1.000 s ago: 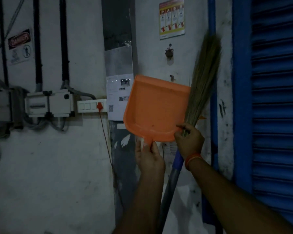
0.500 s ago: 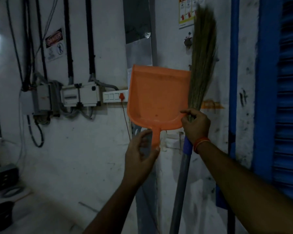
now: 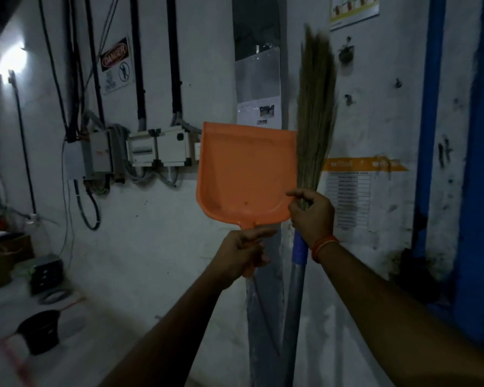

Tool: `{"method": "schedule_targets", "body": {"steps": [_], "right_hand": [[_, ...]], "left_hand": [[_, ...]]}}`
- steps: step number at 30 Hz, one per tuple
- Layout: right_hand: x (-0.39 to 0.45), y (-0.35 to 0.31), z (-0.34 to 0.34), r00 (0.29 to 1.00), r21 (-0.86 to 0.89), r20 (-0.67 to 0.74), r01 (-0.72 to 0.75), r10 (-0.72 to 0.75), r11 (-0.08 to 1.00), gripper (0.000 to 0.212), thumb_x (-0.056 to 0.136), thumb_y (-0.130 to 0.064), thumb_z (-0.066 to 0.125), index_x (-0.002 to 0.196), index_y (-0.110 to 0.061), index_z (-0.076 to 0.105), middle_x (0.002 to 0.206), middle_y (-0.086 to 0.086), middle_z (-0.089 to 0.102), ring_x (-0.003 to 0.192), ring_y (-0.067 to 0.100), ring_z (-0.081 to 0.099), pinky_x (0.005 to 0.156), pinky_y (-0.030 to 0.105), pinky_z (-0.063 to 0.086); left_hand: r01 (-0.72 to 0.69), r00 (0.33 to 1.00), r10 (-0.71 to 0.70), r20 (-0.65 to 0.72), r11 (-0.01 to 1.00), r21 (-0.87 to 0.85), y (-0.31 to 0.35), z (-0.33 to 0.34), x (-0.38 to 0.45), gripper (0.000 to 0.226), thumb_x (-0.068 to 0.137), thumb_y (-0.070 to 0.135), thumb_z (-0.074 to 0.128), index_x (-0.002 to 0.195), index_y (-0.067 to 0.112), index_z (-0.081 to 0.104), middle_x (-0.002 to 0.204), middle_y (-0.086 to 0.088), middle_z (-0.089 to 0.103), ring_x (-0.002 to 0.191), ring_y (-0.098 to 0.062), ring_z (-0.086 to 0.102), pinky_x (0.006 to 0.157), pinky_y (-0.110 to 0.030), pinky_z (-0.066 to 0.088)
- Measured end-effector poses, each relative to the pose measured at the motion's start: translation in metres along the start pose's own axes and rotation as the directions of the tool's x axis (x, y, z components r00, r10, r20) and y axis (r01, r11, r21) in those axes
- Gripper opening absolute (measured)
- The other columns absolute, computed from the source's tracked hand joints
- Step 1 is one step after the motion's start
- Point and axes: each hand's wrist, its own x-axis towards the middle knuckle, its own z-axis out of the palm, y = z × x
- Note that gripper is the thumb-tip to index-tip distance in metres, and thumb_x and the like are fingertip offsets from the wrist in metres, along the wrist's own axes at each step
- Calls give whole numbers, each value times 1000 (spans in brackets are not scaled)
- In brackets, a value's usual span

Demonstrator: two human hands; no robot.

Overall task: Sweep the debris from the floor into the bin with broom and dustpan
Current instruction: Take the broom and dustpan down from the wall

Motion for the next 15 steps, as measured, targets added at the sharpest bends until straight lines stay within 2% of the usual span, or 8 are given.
{"method": "schedule_targets", "body": {"steps": [1,3,5,7,8,11,15], "right_hand": [[-4,-1,4,1000,22,16,-15,15,1000,29,84,-8,62,94,-32,74,90,-7,72,72,20,69,63,45,61],[-13,-3,13,998,63,45,-45,42,997,26,86,-6,63,96,-27,74,82,-1,72,60,20,66,54,42,59],[-17,-4,21,996,93,65,-66,60,994,19,87,-9,66,95,-24,75,78,1,72,56,19,64,52,37,58],[-17,-4,29,992,126,88,-98,88,987,12,87,-13,69,92,-23,75,81,-1,72,54,18,63,51,32,56],[-17,-3,34,989,142,107,-115,100,983,11,87,-13,69,91,-21,75,82,-1,72,54,18,62,51,32,55],[-16,3,48,969,194,210,-170,128,966,9,86,-8,69,91,-14,74,84,4,71,54,20,59,52,34,55],[-24,8,77,892,284,408,-326,194,902,11,86,-1,67,93,-8,71,78,12,65,56,24,56,52,33,52]], "left_hand": [[12,999,-12,-38,1000,-13,-4,-3,-3,35,102,3,51,129,17,68,80,-10,71,77,-26,68,85,-57,54],[21,994,-25,-105,999,-41,-13,-7,-11,35,101,3,51,126,18,70,75,-12,71,75,-29,66,79,-55,49],[17,983,-29,-181,997,-72,-18,-11,-22,35,100,1,52,124,17,71,72,-11,69,70,-26,66,72,-45,47],[26,962,-53,-270,994,-103,-25,-18,-34,34,100,1,52,123,17,72,66,-8,67,64,-23,64,59,-30,46],[31,948,-64,-310,993,-110,-30,-23,-41,34,101,2,52,120,20,73,65,-8,67,63,-22,63,54,-28,42],[56,914,-105,-391,989,-135,-52,-37,-59,30,100,6,56,115,23,75,67,-11,67,62,-21,63,61,-36,42],[74,882,-154,-446,978,-193,-77,-52,-82,28,100,4,57,114,19,76,66,-10,65,62,-20,59,63,-35,45]]}}
